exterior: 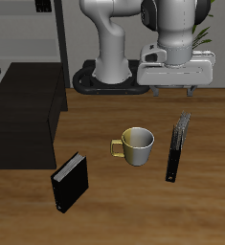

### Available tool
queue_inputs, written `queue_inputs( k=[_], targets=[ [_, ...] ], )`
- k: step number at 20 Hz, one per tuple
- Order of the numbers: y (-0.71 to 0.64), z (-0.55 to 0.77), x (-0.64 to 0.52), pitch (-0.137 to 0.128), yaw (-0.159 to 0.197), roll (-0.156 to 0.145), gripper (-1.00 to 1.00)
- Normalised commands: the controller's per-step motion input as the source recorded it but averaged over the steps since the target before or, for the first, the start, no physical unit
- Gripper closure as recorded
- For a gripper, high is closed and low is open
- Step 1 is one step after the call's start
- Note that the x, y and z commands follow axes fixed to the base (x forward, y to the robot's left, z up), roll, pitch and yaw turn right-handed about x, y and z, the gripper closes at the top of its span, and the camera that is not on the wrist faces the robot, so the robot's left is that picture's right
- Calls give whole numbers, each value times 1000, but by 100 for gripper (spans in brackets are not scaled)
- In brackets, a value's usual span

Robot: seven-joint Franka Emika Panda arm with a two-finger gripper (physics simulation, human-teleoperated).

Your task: Place the left black book upright on top of the shelf

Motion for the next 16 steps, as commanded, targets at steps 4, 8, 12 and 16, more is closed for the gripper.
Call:
queue_inputs(
  k=[4, 8, 12, 16],
  targets=[
    [158, -35, 149, -43, -5, -5, -100],
    [132, -232, 276, 12, -17, 0, -100],
    [-62, -232, 191, 10, -34, -15, -100],
    [-2, -234, 73, -2, 8, -5, -100]
  ],
)
